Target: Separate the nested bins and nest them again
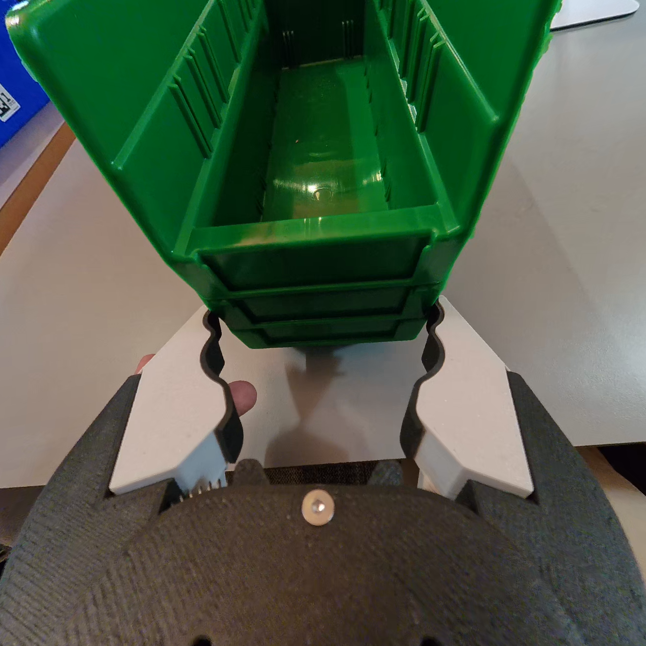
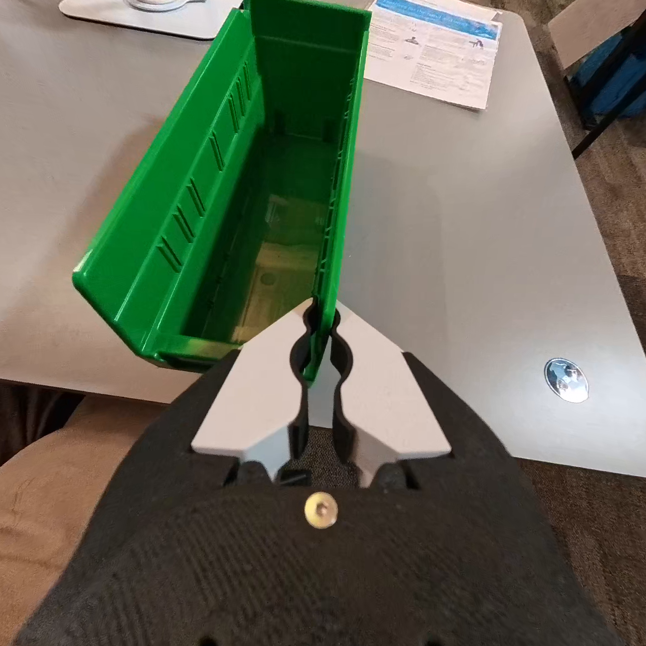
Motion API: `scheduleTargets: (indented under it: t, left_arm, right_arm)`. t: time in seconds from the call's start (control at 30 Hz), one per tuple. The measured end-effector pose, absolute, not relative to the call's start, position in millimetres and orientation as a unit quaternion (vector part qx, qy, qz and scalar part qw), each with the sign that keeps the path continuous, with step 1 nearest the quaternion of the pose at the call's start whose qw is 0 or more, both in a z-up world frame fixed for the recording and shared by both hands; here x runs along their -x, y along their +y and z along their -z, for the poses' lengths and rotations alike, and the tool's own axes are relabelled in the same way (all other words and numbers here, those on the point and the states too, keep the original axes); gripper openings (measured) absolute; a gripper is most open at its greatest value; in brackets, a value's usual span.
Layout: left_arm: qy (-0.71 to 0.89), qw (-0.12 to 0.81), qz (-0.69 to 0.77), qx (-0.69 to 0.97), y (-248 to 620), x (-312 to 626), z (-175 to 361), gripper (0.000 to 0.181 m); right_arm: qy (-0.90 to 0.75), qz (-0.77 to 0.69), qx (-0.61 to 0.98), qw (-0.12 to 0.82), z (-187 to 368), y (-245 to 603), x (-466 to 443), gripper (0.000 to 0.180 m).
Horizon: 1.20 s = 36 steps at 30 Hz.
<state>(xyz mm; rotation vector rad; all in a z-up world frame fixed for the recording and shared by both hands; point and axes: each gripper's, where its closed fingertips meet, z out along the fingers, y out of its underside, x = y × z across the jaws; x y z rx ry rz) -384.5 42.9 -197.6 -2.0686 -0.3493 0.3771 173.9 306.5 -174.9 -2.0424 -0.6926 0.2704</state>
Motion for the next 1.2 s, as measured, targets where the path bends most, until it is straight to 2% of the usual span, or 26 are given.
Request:
scheduleTargets:
  t: [0.57,0.6,0.7,0.83,1.2]
  left_arm:
    - [-0.14,0.483,-0.158,0.85,43.6,384.6,197.9,0.118]
    - [-0.14,0.483,-0.158,0.85,43.7,384.6,197.9,0.118]
    - [-0.14,0.483,-0.158,0.85,43.7,384.6,198.0,0.118]
    - [-0.139,0.483,-0.159,0.85,44.3,384.5,198.0,0.118]
    - [-0.138,0.481,-0.161,0.851,44.1,384.4,198.2,0.118]
  right_arm:
    - [-0.286,-0.096,0.828,0.472,174.7,308.5,-171.2,0.004]
    - [-0.29,-0.09,0.825,0.477,173.9,309.3,-171.8,0.005]
    - [-0.29,-0.049,0.799,0.524,157.4,316.9,-179.5,0.027]
    - [-0.271,-0.076,0.759,0.587,129.0,314.9,-177.9,0.029]
    - [-0.243,-0.056,0.728,0.639,103.9,315.2,-186.6,0.028]
